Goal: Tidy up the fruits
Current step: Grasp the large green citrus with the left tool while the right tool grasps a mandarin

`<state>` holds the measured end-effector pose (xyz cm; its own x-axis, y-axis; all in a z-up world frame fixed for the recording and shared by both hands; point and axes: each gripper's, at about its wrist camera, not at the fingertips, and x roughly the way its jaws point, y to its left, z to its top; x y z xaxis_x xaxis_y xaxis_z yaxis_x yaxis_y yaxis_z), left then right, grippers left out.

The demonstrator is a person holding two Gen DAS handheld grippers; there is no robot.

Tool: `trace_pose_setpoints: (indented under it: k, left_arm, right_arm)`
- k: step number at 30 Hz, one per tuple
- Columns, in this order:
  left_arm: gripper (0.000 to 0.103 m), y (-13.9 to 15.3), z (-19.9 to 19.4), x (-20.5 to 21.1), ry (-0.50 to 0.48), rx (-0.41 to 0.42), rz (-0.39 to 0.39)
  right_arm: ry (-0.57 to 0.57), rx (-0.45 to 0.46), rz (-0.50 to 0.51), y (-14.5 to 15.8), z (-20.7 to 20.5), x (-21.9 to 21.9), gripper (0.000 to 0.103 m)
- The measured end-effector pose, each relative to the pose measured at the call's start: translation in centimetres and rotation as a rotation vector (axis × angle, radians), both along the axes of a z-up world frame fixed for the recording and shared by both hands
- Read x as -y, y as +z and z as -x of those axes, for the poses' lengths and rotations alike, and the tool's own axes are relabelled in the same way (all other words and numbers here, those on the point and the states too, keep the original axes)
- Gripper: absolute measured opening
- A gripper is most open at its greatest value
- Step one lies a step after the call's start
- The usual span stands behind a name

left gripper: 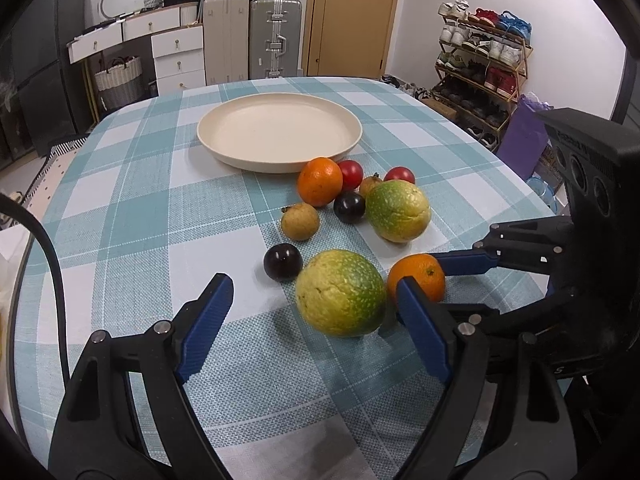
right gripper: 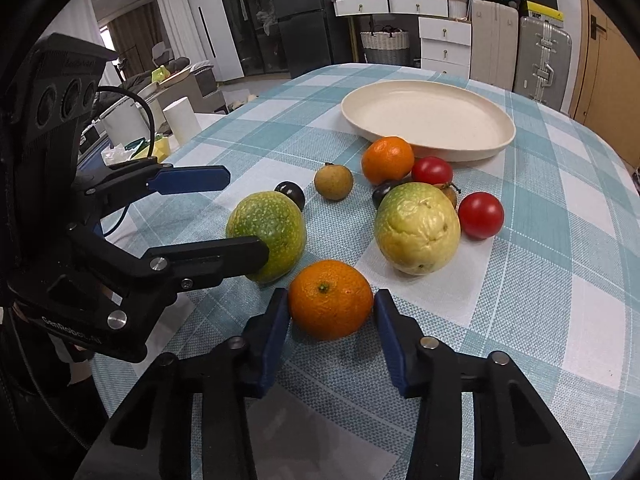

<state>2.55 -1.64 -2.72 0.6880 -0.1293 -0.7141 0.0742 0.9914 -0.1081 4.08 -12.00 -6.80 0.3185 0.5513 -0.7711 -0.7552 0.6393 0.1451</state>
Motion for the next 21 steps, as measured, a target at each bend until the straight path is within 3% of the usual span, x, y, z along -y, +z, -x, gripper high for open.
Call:
trace_pose_setpoints:
  k: [7, 12, 14, 21]
  left_arm:
    - [0.076, -0.6, -0.4, 0.4, -0.017, -0.029, 0.015]
    - [0.061, -1.1, -0.8, 0.8, -0.035, -0.057, 0.036]
    - [0.048, -1.3, -1.0, 1.0, -0.041, -0.063, 0.039]
    - [0.048, -0.3, -0.4, 1.2, -0.055, -0.011, 0.066]
  right_arm:
    - [-0.028, 0.017, -0.018, 0.6, 0.1, 1.2, 0.041]
    - [-0.052, 0.030, -0.050, 1.5, 0.1, 2.3, 0.041]
    - [-0.060, 0.034, -0.057, 1.7, 0.0, 2.5, 0.041]
    - [-0.088, 0.041, -0.080, 2.3, -0.2, 3.4, 0.041]
